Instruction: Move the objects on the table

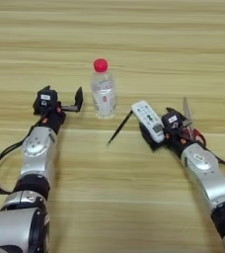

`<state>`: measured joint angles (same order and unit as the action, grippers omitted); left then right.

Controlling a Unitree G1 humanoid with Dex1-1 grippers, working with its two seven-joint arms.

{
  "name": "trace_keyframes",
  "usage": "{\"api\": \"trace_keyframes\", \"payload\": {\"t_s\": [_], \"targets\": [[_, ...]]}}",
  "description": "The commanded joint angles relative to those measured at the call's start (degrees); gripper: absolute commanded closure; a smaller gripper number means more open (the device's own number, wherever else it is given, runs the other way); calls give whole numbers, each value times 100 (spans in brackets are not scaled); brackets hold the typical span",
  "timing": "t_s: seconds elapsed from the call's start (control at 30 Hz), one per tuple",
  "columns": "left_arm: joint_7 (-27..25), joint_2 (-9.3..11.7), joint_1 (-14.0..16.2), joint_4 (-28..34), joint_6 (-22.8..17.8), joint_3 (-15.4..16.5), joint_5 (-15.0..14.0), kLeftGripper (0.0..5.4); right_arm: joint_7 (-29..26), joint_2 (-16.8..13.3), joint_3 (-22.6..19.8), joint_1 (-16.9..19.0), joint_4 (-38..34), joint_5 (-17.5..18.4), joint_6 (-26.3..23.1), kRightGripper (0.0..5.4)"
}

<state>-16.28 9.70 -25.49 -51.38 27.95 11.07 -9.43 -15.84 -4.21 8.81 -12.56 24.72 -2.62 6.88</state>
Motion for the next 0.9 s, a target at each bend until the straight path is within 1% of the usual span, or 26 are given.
{"api": "trace_keyframes", "payload": {"t_s": [0.03, 0.07, 0.33, 0.47, 0.53, 0.63, 0.73, 0.9], "targets": [[32, -14, -80, -38, 51, 12, 17, 4, -97, 21, 20, -13, 86, 35, -190, 0], [33, -15, -78, -35, 51, 12, 17, 0, -109, 20, 21, -12, 89, 36, -195, 18], [50, -17, -72, -23, 46, 4, 21, 0, -158, 17, 20, -1, 83, 46, -216, 99], [59, -18, -79, -34, 48, 2, 24, 0, -170, 9, 27, -7, 92, 52, -214, 149], [63, -19, -81, -37, 48, -1, 26, 0, -175, 6, 28, -8, 99, 56, -214, 166], [65, -20, -81, -38, 48, -3, 28, 0, -186, 4, 30, -6, 101, 61, -218, 211], [70, -20, -79, -35, 51, -4, 29, 0, -203, 6, 29, 0, 93, 71, -230, 241], [77, -22, -74, -25, 51, -4, 29, 0, -262, 18, 17, 8, 84, 118, -261, 248]]}}
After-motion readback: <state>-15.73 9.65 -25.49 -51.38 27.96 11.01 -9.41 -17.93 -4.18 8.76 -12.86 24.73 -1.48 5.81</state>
